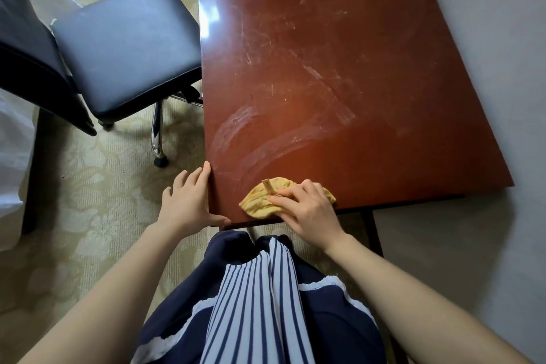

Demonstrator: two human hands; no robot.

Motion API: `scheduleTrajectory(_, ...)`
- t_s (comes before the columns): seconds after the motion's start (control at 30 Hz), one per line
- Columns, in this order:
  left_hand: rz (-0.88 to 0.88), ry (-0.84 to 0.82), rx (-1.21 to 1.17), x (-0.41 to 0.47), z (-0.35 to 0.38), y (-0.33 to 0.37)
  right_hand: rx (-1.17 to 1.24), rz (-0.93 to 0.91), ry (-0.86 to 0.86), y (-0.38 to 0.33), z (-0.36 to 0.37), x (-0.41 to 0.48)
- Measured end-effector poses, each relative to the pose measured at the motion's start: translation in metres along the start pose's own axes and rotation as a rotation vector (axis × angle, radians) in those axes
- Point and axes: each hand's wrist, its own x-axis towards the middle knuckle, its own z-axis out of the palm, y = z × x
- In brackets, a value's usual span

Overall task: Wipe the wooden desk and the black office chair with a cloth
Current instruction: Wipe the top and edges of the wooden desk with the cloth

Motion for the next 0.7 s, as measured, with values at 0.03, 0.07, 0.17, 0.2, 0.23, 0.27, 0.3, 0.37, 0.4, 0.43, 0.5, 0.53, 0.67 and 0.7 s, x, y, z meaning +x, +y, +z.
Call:
scheduleTrajectory(0.03,0.005,-0.002,0.007,0.0,-0.001,-0.001,-0.024,-0.008,0.004,0.009,-0.006,-0.004)
scheduleTrajectory(0.07,0.01,-0.005,0.013,0.0,-0.002,-0.002,-0.053,0.006,0.018,0.019,-0.012,-0.008)
scheduleTrajectory(0.17,0.023,-0.013,0.02,-0.001,-0.004,-0.005,-0.141,0.103,0.059,0.051,-0.031,-0.012)
scheduleTrajectory(0.2,0.025,-0.018,0.018,-0.002,-0.004,-0.006,-0.162,0.136,0.058,0.062,-0.038,-0.01)
scheduleTrajectory(0.23,0.024,-0.023,0.015,-0.002,-0.004,-0.007,-0.184,0.16,0.051,0.073,-0.044,-0.007)
scheduleTrajectory(0.27,0.025,-0.027,0.015,-0.002,-0.004,-0.007,-0.211,0.176,0.041,0.084,-0.049,-0.001)
scheduleTrajectory(0.3,0.028,-0.03,0.016,-0.002,-0.005,-0.008,-0.241,0.19,0.03,0.094,-0.054,0.005)
scheduleTrajectory(0.37,0.032,-0.033,0.021,-0.002,-0.005,-0.009,-0.29,0.228,0.004,0.11,-0.059,0.021)
scheduleTrajectory(0.4,0.035,-0.038,0.024,-0.002,-0.006,-0.01,-0.306,0.265,-0.005,0.115,-0.06,0.03)
scheduleTrajectory(0.43,0.037,-0.044,0.029,-0.003,-0.007,-0.011,-0.319,0.313,-0.01,0.119,-0.059,0.04)
scheduleTrajectory(0.5,0.042,-0.054,0.046,-0.003,-0.008,-0.012,-0.333,0.429,-0.009,0.121,-0.052,0.061)
scheduleTrajectory(0.53,0.044,-0.059,0.052,-0.003,-0.009,-0.012,-0.339,0.488,0.001,0.12,-0.048,0.072)
scheduleTrajectory(0.67,0.057,-0.085,0.093,-0.005,-0.015,-0.014,-0.335,0.697,0.085,0.102,-0.025,0.112)
scheduleTrajectory(0.7,0.061,-0.093,0.103,-0.007,-0.016,-0.016,-0.312,0.737,0.099,0.095,-0.019,0.123)
